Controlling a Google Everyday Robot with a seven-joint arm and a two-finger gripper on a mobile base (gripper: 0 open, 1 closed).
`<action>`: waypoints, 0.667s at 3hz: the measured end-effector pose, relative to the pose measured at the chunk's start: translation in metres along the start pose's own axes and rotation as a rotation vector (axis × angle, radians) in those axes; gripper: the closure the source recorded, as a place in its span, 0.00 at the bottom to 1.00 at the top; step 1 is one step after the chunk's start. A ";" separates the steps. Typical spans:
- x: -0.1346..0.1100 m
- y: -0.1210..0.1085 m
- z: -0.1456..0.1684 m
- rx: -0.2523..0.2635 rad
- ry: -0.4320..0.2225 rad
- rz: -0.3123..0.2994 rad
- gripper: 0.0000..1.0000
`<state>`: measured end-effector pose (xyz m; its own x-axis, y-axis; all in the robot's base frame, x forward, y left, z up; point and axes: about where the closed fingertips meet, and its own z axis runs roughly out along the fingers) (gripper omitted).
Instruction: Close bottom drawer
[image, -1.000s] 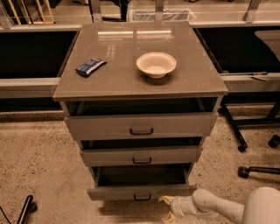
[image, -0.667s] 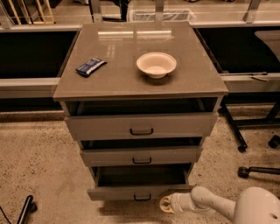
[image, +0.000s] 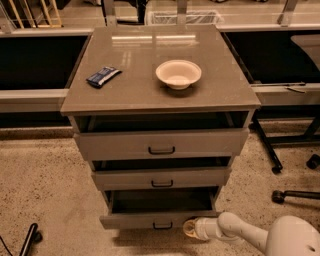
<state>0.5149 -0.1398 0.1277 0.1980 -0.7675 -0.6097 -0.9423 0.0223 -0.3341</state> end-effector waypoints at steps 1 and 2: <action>-0.004 -0.007 0.007 0.025 -0.008 0.009 0.67; -0.012 -0.016 0.006 0.056 -0.046 0.003 0.44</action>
Offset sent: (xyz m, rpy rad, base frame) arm 0.0243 0.0152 0.0220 0.1033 -0.0835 -0.0239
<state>0.5297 -0.1273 0.1361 0.2088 -0.7370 -0.6428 -0.9264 0.0615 -0.3714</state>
